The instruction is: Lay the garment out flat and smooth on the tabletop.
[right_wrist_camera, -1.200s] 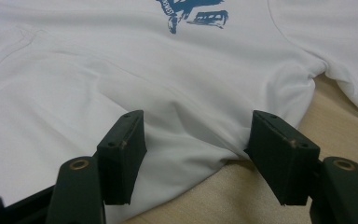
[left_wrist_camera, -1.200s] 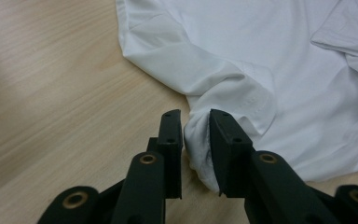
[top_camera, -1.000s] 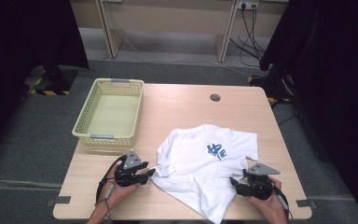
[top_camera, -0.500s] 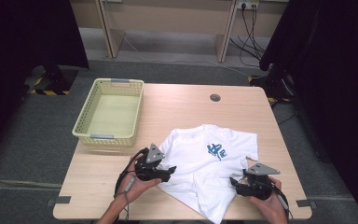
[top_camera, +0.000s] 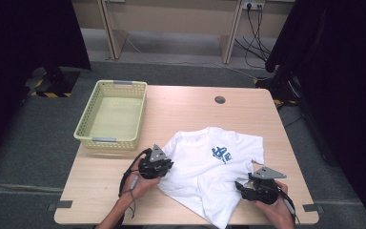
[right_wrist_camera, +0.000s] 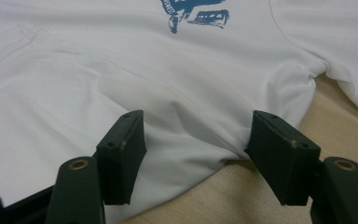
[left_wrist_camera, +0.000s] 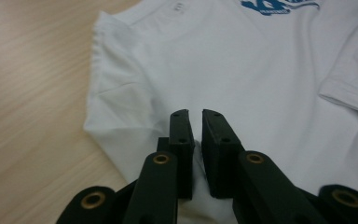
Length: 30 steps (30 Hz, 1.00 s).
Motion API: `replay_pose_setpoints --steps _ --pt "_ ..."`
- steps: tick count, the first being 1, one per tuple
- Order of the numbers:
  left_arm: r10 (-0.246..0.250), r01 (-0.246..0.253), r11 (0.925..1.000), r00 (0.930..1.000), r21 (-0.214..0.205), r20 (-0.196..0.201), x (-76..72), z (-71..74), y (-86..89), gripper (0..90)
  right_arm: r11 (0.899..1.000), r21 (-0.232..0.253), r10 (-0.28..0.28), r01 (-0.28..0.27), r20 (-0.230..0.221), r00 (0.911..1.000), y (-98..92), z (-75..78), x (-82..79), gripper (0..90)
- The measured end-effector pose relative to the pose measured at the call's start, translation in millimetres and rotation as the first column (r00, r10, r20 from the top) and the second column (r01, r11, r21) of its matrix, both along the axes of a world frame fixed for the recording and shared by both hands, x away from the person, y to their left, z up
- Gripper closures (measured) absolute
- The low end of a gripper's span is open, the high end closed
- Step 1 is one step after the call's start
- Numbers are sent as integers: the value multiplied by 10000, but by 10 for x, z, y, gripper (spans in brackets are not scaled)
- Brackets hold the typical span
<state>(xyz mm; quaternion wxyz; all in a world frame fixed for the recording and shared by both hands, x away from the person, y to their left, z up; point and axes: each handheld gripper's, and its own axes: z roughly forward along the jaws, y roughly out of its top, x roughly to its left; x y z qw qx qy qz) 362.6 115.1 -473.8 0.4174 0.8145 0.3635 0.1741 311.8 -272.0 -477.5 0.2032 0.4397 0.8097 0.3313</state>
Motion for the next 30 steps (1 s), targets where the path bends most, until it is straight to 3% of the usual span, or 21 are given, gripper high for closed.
replay_pose_setpoints --steps 3,9,13,16,19,22,24,28,30 --pt "548 -545 9981 9985 -291 93 -20 43 259 813 10000 -5 -5 5 -3 10000 1 0 0 367" --pt "1362 -1355 9899 9906 -427 125 -56 20 624 773 10000 -25 -29 29 -37 10000 5 3 1 366" --pt "1508 -1496 9871 9884 -569 189 -91 44 679 698 10000 -34 -27 27 -39 10000 4 3 1 366" --pt "1175 -1138 9903 9922 -794 426 -178 129 554 629 10000 -26 -29 29 -37 10000 6 4 3 366" --pt "642 -622 9971 9968 -443 469 -207 130 350 577 10000 -34 -29 29 -38 10000 5 3 1 366" --pt "754 -765 9967 9964 270 383 -134 34 254 568 10000 -12 -24 24 -7 10000 3 0 -2 366" --pt "929 -956 9930 9948 695 413 -107 -17 274 593 10000 -9 -4 4 -2 10000 1 0 -1 366" --pt "1401 -1436 9851 9892 945 429 -102 -60 435 642 10000 -7 10 -10 -16 10000 0 1 2 366" --pt "1605 -1674 9777 9850 1269 628 -105 -93 532 662 10000 -13 2 -2 -12 10000 1 1 0 366"
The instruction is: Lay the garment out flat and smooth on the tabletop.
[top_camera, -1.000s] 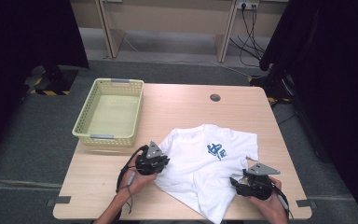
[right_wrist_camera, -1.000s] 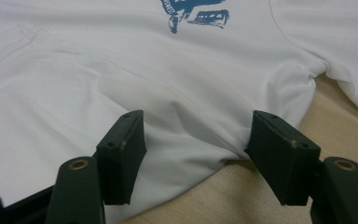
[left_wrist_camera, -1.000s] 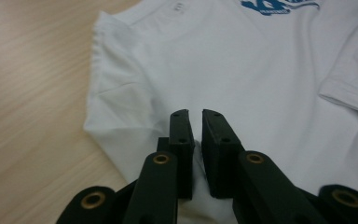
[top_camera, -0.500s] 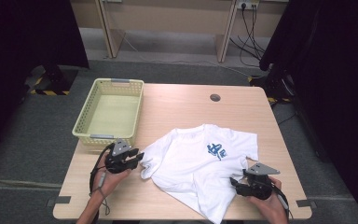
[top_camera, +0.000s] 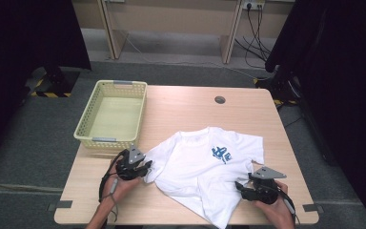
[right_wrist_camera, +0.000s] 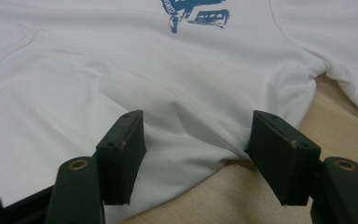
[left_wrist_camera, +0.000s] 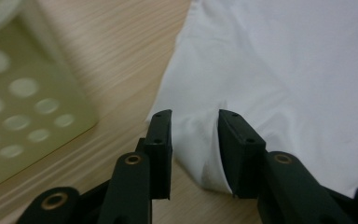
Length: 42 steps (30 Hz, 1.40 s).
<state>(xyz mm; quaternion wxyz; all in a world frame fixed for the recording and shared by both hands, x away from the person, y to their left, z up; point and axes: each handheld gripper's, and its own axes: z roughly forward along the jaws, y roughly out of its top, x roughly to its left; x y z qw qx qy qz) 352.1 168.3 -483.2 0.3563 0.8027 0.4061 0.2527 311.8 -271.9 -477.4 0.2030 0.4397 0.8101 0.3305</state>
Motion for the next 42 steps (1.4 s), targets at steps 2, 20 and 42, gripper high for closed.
replay_pose_setpoints --steps 2,20,42 --pt "174 -178 9993 9997 318 152 -17 -31 92 667 10000 8 2 -2 15 10000 -1 -1 -1 365" --pt "-211 184 9958 9993 -899 -296 -212 -90 -43 464 10000 28 0 0 17 10000 -1 -3 -2 364" --pt "-822 780 9943 9950 -727 -572 -200 5 -561 273 9975 337 640 -624 -493 9967 218 137 398 325"
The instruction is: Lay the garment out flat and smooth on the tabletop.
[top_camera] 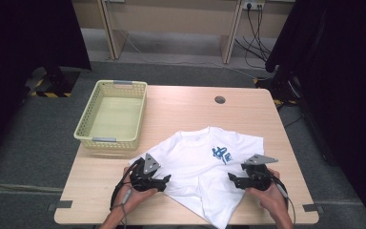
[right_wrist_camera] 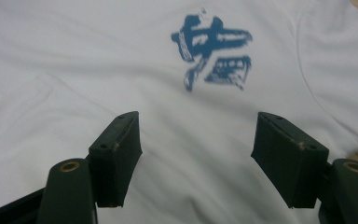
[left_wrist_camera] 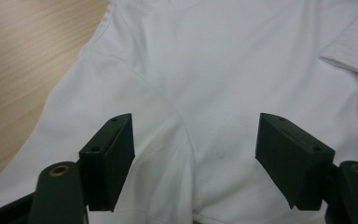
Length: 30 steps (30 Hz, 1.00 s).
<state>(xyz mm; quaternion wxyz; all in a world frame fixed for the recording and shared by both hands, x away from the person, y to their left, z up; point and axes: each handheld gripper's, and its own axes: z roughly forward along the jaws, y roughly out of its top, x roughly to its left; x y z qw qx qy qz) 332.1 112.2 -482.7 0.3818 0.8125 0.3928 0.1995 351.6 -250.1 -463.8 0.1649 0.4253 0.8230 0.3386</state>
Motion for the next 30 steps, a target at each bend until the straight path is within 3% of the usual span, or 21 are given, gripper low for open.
replay_pose_setpoints --steps 2,5,8,9,16,18,20,23,25,30 --pt "80 -77 9999 9997 136 -249 43 -39 6 273 10000 30 32 -32 84 10000 102 4 129 321" --pt "239 -243 9997 9989 -102 -396 99 -62 44 262 9999 13 140 -139 -92 9999 248 -17 328 319" --pt "188 -196 9996 9991 -187 -377 166 -67 64 264 9988 -498 6 -24 -377 9993 331 -65 486 316" --pt "177 -184 9996 9992 -213 -357 197 -69 66 266 9984 -558 -85 73 -207 9997 341 -75 525 313" --pt "356 -361 9990 9992 -252 -168 475 -78 55 259 9949 -780 -681 643 -472 9966 312 -35 807 317" --pt "501 -504 9985 9986 -234 -149 495 -81 58 227 9940 -793 -800 757 -522 9954 300 -28 880 317" --pt "664 -664 9978 9977 -68 108 469 -75 80 213 9927 -829 -919 872 -546 9943 293 -22 933 318" --pt "711 -703 9965 9973 -461 157 372 -49 139 188 9918 -832 -1036 971 -773 9916 317 0 936 317" --pt "714 -705 9956 9974 -611 136 287 -23 176 169 9956 -157 -928 919 -739 9929 346 35 867 318" --pt "559 -557 9981 9984 -261 87 129 -44 192 155 9998 69 170 -169 -195 9997 580 133 539 347"
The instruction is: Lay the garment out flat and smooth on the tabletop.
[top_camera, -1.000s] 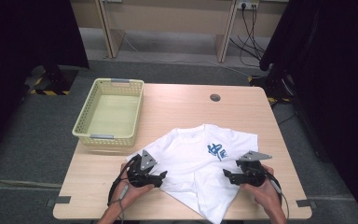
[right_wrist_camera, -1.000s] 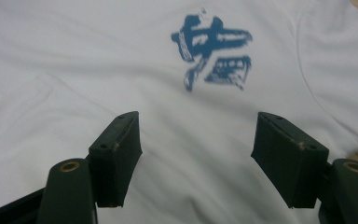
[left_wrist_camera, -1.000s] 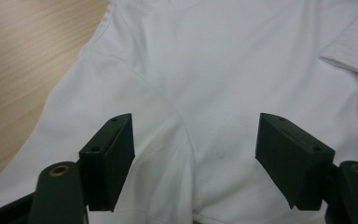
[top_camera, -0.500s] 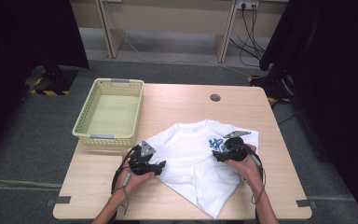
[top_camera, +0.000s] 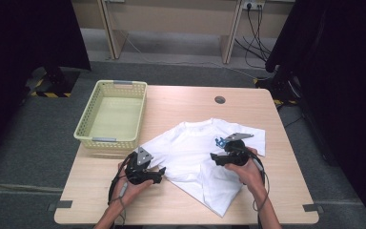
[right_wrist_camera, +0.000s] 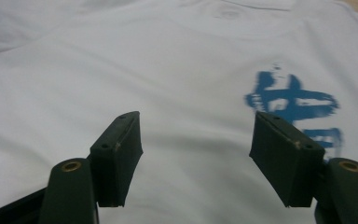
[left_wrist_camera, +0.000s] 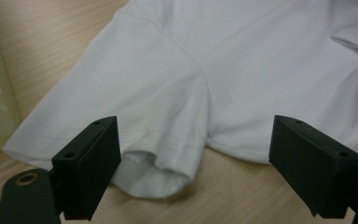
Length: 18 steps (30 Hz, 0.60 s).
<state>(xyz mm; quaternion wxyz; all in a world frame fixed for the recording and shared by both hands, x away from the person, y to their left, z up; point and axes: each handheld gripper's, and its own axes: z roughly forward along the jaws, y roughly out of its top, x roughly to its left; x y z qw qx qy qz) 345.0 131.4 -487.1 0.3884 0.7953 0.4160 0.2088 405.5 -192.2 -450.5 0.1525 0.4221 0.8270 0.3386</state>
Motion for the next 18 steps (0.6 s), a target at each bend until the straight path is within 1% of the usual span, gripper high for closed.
replay_pose_setpoints --steps 2,3,4,5,6,7,8,9,10,11,12,13,15,18 --pt "-31 33 9998 9999 220 -96 -23 -40 15 152 9986 -34 528 -528 34 9986 111 5 -110 371" --pt "68 -61 9996 9997 281 -228 -24 -53 30 151 9971 -23 764 -764 35 9971 160 0 -152 387" --pt "172 -166 9997 9995 194 -281 -25 -53 55 131 9953 -13 967 -967 17 9953 203 -10 -183 409" --pt "172 -166 9997 9995 194 -281 -25 -53 55 130 9933 -16 1157 -1157 -15 9933 241 -29 -203 429" --pt "327 -325 9995 9985 56 -432 -26 -57 102 128 9914 -37 1306 -1306 -87 9914 274 -55 -215 448" --pt "408 -408 9992 9979 17 -509 -31 -59 117 126 9901 -44 1399 -1400 -218 9899 301 -88 -220 466" --pt "408 -408 9992 9979 17 -509 -31 -59 117 118 9901 -44 1399 -1400 -218 9899 301 -88 -220 466" --pt "415 -408 9990 9978 158 -516 -55 -62 121 111 9880 -94 1538 -1545 -484 9869 331 -182 -209 528" --pt "415 -408 9990 9978 158 -516 -55 -62 121 96 9880 -94 1538 -1545 -484 9869 331 -182 -209 528" --pt "357 -348 9992 9980 182 -526 -64 -65 116 90 9873 -156 1580 -1584 -239 9871 315 -201 -214 656" --pt "357 -348 9992 9980 182 -526 -64 -65 116 89 9873 -156 1580 -1584 -239 9871 315 -201 -214 656" --pt "365 -356 9992 9978 170 -546 -62 -65 117 87 9855 -283 1670 -1675 -211 9857 299 -192 -215 715" --pt "365 -357 9992 9978 173 -546 -62 -65 117 87 9833 -351 1786 -1784 30 9839 237 -171 -252 820" --pt "365 -356 9992 9978 173 -549 -62 -65 117 87 9839 -279 1774 -1765 381 9834 124 -98 -349 856"
